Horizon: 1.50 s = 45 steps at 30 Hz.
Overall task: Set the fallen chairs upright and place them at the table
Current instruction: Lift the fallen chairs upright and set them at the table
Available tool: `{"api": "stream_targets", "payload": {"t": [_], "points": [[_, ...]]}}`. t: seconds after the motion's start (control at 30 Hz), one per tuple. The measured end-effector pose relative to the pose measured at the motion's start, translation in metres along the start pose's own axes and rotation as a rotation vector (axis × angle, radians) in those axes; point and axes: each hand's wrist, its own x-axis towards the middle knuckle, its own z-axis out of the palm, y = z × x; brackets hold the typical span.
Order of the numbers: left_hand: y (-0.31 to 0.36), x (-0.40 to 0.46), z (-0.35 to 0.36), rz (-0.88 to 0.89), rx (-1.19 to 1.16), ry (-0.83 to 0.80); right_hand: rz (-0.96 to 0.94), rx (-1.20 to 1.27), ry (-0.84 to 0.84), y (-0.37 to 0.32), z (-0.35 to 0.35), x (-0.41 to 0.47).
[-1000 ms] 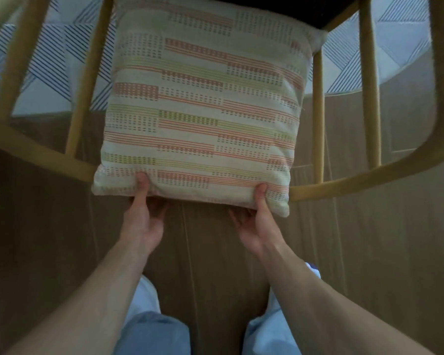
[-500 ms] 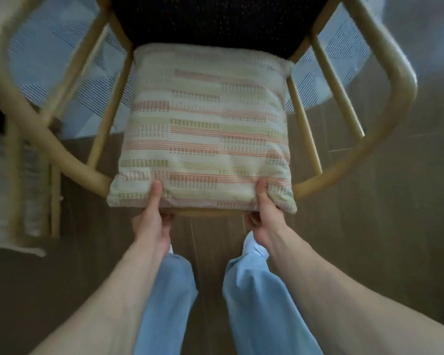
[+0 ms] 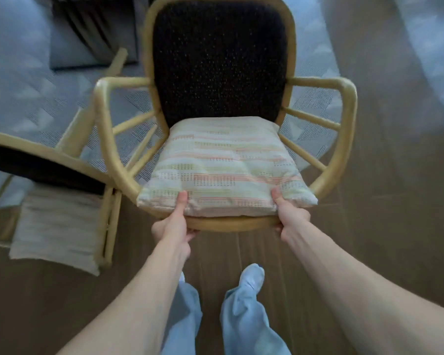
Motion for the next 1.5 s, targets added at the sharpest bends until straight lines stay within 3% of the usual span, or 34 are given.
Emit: {"api": "stream_targets", "payload": {"t": [0.2, 0.53, 1.0, 1.5], "points": [[0.076, -0.004, 0.054, 0.098, 0.016, 0.001, -0.113, -0.019, 0.047, -0.081, 0.037, -0.009], [0.145, -0.004, 0.114, 0.128, -0.068, 0.109, -0.17, -0.048, 0.095, -0.162, 0.079, -0.022], [0.276, 0.007, 0.228, 0.249, -0.029, 0.079, -0.359, -0.092, 0.316, -0.308, 0.174, -0.018], [0.337, 0.017, 0.291, 0.244, 0.05, 0.162, -0.385, -0.12, 0.366, -0.388, 0.222, 0.005]]}}
